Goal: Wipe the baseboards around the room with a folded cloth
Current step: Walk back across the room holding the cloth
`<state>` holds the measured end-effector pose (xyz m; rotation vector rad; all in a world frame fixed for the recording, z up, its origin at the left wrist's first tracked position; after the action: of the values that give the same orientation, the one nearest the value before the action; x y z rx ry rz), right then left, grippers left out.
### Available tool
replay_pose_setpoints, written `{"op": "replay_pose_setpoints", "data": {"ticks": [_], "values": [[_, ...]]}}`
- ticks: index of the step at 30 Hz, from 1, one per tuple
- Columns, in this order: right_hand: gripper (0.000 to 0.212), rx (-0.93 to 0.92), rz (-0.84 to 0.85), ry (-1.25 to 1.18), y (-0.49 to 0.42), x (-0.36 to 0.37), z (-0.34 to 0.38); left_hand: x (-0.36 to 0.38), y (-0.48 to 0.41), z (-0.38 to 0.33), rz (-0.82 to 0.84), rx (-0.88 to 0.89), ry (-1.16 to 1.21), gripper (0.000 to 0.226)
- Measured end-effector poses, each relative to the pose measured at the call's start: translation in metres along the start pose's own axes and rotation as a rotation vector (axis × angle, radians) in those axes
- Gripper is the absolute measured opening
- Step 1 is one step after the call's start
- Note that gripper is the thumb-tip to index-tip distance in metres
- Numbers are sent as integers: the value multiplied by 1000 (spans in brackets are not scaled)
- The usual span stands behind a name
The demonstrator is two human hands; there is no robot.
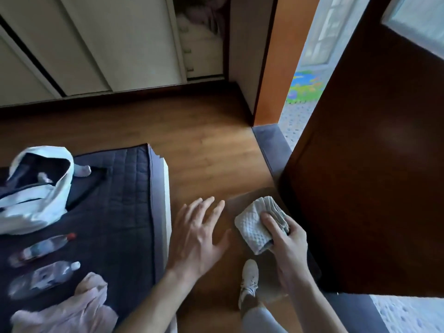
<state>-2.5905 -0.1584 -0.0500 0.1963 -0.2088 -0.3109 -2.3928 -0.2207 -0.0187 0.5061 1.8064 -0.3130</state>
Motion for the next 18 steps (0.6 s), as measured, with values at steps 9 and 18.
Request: {"op": "replay_pose_setpoints", "data": {"ticks": [9, 18], "values": [[15, 4, 150, -4, -181, -1, 68, -39, -148, 14, -37, -154, 39, 73], [27, 35, 264, 14, -299, 46, 83, -61, -246, 60, -126, -249, 46, 65]]}}
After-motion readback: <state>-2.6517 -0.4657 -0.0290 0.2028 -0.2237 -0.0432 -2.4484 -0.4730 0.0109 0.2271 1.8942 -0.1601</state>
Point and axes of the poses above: each hand's wrist, its own y-axis away from the middle knuckle, its own x-axis out of the palm, z = x × y, the point moved 9 cm from there along -y, towards the middle knuckle, and after that the axes turned 14 degrees about z, right-handed, at the moved point
